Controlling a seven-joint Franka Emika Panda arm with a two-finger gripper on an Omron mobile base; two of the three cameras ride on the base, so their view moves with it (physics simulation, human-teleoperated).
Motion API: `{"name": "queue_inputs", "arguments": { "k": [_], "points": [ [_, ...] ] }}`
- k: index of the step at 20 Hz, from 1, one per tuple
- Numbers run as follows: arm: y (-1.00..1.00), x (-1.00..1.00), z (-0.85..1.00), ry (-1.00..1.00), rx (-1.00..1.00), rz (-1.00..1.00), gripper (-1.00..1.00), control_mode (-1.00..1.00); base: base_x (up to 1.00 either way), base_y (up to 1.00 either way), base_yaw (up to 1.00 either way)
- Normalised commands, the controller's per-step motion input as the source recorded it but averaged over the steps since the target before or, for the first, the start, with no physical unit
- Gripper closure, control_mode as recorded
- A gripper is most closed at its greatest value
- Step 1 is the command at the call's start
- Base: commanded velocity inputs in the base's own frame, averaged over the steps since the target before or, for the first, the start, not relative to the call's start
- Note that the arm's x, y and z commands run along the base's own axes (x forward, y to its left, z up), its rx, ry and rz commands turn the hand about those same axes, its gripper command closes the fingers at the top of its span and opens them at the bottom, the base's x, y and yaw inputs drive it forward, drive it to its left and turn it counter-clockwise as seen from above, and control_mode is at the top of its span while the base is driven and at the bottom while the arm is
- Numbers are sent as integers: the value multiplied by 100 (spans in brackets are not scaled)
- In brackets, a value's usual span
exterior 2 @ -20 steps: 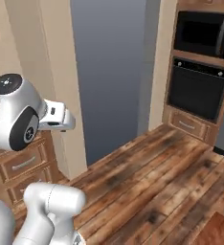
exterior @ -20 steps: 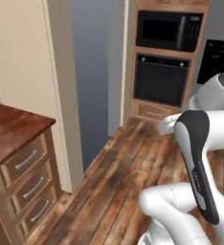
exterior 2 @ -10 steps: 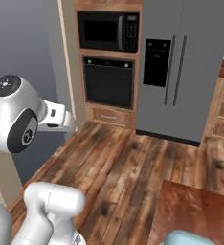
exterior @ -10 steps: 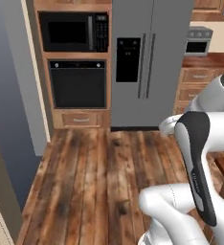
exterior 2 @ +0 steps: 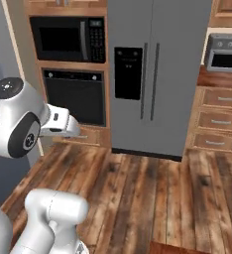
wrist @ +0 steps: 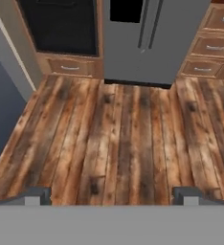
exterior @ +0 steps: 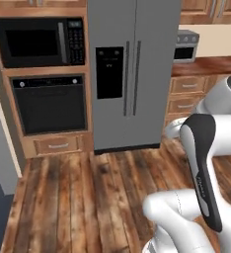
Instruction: Navigate to the fridge.
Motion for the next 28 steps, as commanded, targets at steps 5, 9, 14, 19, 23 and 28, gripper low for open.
{"name": "queue_inputs", "arguments": {
  "k": [5, 9, 14, 19, 23, 28],
  "points": [
    [0, 0, 0, 0, 0, 0, -100, 100, 100, 27, -28],
    [0, 0, 0, 0, 0, 0, -100, 100, 100, 43, -14],
    [0, 0, 0, 0, 0, 0, -100, 100, 100, -69, 7],
    [0, 0, 0, 0, 0, 0, -100, 100, 100, -73, 10],
    [0, 0, 0, 0, 0, 0, -100, 100, 100, 0, 1],
    [0, 0, 0, 0, 0, 0, -100, 100, 100, 5, 0]
  ]
}}
